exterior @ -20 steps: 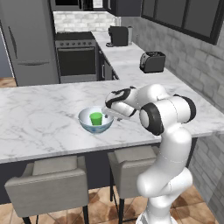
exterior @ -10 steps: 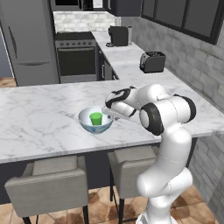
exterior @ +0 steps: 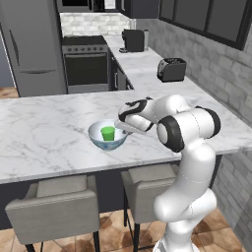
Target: Place the cup inside the bowl on the dining table and move the bowl to any counter.
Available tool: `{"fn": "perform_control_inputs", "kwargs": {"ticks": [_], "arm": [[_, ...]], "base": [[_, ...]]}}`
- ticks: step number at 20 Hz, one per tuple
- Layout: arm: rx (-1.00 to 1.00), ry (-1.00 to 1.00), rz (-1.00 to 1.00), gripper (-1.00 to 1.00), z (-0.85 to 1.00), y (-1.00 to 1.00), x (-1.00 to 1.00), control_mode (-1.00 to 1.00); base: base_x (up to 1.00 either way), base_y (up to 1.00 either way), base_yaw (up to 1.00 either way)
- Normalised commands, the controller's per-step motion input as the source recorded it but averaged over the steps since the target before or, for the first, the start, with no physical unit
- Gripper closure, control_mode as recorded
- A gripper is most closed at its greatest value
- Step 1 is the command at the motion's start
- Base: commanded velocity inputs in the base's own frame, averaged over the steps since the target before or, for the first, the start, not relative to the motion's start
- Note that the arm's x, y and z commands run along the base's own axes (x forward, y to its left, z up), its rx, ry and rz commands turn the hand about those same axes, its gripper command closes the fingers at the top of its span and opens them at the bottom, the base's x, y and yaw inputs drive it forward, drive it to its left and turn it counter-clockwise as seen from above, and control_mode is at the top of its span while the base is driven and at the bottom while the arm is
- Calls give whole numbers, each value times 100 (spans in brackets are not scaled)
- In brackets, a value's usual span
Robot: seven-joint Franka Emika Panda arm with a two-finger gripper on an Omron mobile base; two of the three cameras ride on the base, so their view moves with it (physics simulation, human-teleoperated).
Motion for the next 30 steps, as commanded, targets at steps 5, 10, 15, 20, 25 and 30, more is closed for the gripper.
{"fn": "perform_control_inputs", "kwargs": {"ticks": [5, 10, 15, 20, 25, 30], "arm": [[1, -6, 0, 100, 23, 0, -19, -100], [6, -8, 1, 100, 47, -9, -23, -100], [5, -1, 1, 100, 45, -26, -21, -100], [1, 0, 0, 100, 40, -38, -14, -100], [0, 1, 0, 100, 35, -45, -12, -100], [0, 0, 0, 100, 29, -43, -17, -100]], "base": [[0, 0, 0], [0, 0, 0], [0, 0, 0], [0, 0, 0], [0, 0, 0], [0, 0, 0]]}}
